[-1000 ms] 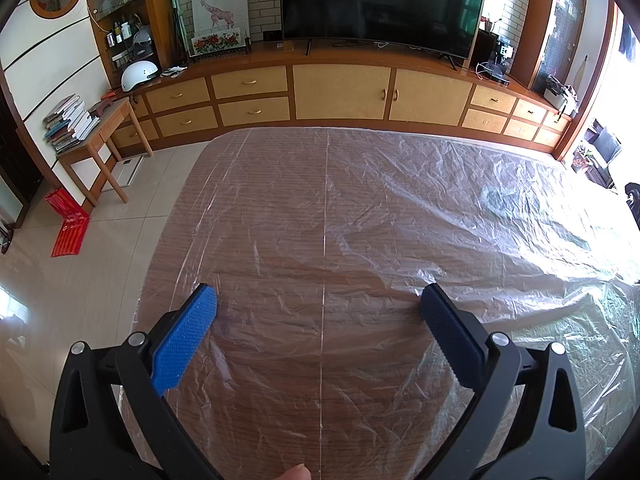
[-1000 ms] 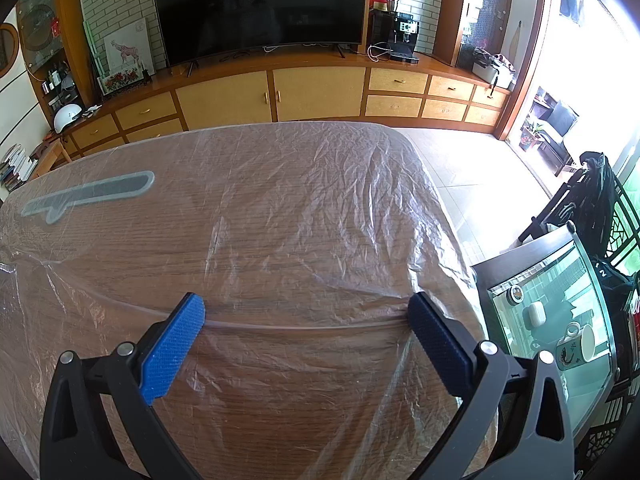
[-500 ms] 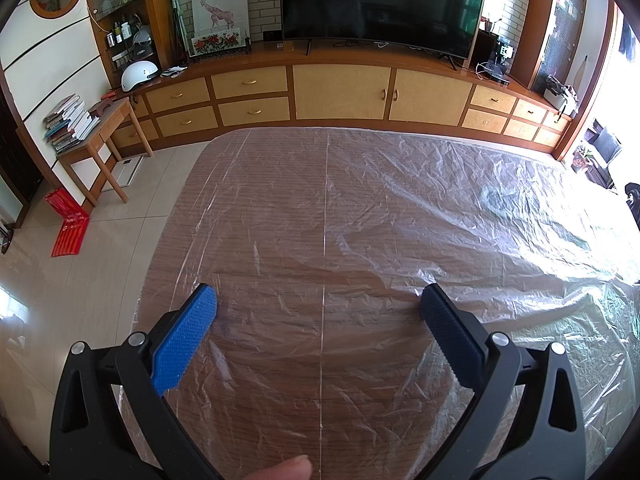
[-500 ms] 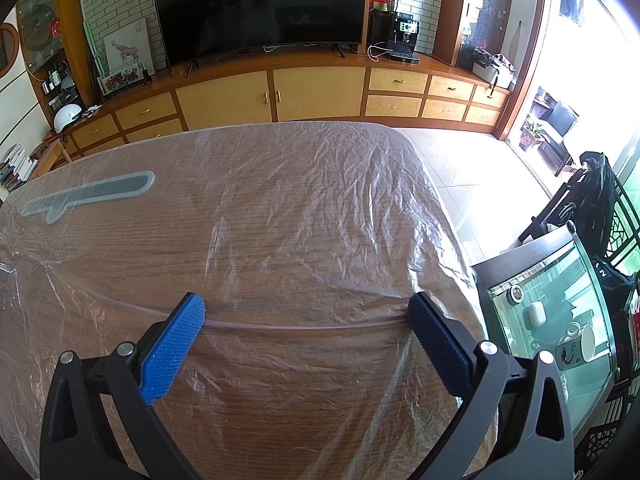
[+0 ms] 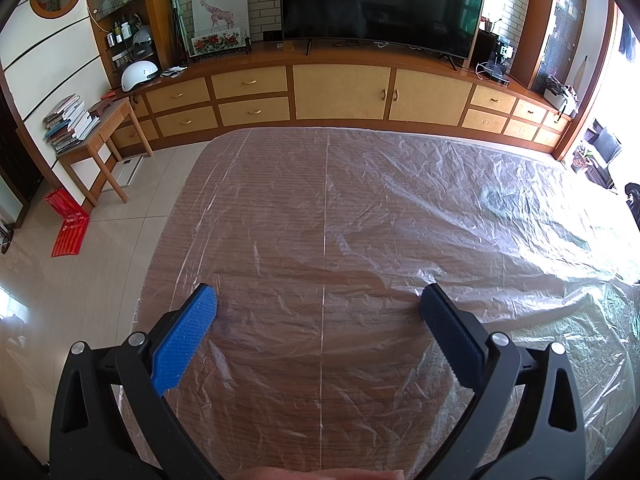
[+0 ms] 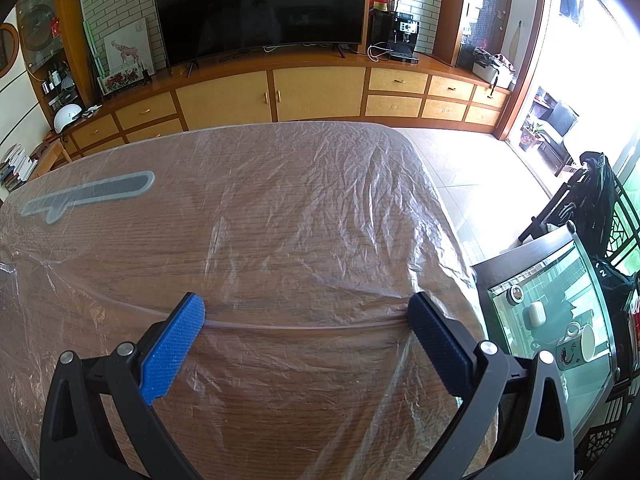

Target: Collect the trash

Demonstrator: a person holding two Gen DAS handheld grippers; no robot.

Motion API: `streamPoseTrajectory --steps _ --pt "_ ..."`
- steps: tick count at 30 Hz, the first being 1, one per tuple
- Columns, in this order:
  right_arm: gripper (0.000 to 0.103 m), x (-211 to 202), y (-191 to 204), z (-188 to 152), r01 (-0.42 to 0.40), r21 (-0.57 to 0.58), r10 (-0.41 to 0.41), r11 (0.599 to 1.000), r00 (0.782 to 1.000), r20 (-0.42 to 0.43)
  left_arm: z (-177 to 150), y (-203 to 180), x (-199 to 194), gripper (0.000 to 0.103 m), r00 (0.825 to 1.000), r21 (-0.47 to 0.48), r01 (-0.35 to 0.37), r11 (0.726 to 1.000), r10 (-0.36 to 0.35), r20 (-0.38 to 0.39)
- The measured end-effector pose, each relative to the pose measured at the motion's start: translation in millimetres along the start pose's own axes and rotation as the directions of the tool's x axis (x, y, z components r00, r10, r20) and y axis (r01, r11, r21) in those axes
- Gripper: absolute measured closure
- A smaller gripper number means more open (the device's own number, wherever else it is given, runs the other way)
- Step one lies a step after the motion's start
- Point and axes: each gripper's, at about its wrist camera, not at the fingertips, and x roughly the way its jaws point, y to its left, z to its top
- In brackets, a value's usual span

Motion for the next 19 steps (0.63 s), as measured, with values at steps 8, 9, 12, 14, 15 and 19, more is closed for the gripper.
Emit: streamPoseTrajectory --steps 8,9,12,14,15,19 --pt "0.004 0.2 0.0 0.0 0.000 0.000 0.000 1.000 1.000 0.000 0.2 0.5 0.3 0.001 1.000 -0.001 -0.001 1.000 0.001 0.000" --pt "0.004 0.2 0.1 0.1 0.000 0.000 0.000 1.000 1.000 0.000 0.2 1.4 0.4 0.001 1.000 -0.001 -0.001 1.000 0.001 0.000" --pt "0.004 0.1 0.0 0.0 0.000 0.000 0.000 1.000 1.000 0.000 -0.1 1.7 0.3 0.001 1.000 -0.001 0.000 1.000 0.000 0.000" --pt "0.004 0.1 -0.1 0.1 0.000 0.000 0.000 1.000 1.000 0.000 0.1 1.8 -0.1 0.001 1.000 -0.001 -0.001 1.000 0.001 0.000" --pt "0.004 0.0 -0.1 0.0 0.000 0.000 0.000 1.000 1.000 0.000 0.2 1.6 0.1 0.001 1.000 -0.001 -0.001 1.000 0.001 0.000" --pt "0.004 0.0 -0.1 0.1 0.000 0.000 0.000 1.000 1.000 0.000 0.3 1.4 0.2 0.001 1.000 -0.001 -0.001 1.000 0.001 0.000"
